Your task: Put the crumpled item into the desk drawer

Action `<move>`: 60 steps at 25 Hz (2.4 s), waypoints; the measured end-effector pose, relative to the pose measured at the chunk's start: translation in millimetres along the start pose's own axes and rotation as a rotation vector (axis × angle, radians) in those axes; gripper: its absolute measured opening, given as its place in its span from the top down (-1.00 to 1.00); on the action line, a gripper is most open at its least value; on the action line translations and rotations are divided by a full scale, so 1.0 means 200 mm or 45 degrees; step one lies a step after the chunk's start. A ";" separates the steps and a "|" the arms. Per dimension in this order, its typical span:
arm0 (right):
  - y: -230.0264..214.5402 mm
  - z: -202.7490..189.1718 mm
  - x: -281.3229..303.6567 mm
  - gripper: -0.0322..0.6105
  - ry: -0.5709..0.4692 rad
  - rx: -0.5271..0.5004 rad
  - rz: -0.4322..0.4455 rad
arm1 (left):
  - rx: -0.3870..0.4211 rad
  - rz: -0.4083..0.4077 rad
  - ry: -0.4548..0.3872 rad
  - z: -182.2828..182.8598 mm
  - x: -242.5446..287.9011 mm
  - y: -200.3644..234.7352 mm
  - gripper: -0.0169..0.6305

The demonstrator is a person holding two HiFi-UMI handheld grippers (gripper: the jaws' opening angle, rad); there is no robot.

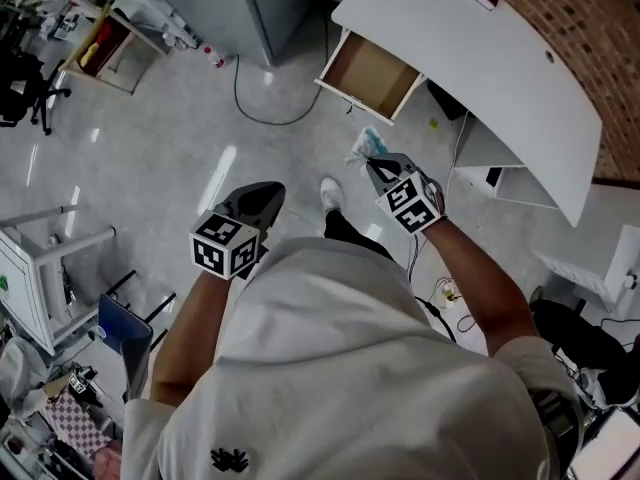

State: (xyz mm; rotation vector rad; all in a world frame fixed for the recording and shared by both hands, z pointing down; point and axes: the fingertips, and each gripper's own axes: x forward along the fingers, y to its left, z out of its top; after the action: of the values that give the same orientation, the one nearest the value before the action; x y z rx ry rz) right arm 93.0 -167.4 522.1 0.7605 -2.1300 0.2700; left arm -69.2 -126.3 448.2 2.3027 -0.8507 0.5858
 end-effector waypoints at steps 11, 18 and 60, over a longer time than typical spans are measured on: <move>-0.84 -0.09 0.66 0.81 0.134 -0.153 -0.028 | -0.082 0.129 0.022 0.30 0.36 0.18 0.85; -1.20 -0.12 1.03 0.81 0.219 -0.130 -0.068 | -0.115 0.161 0.064 0.43 0.45 0.26 0.85; -1.56 -0.69 2.33 0.80 0.527 0.008 0.011 | -0.231 0.130 0.237 0.12 0.95 0.70 0.85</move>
State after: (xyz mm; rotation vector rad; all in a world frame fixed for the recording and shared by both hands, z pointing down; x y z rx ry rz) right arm 153.2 -551.9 948.8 0.6359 -1.7420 0.4013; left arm -29.4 -309.3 595.4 2.0163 -0.8960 0.7243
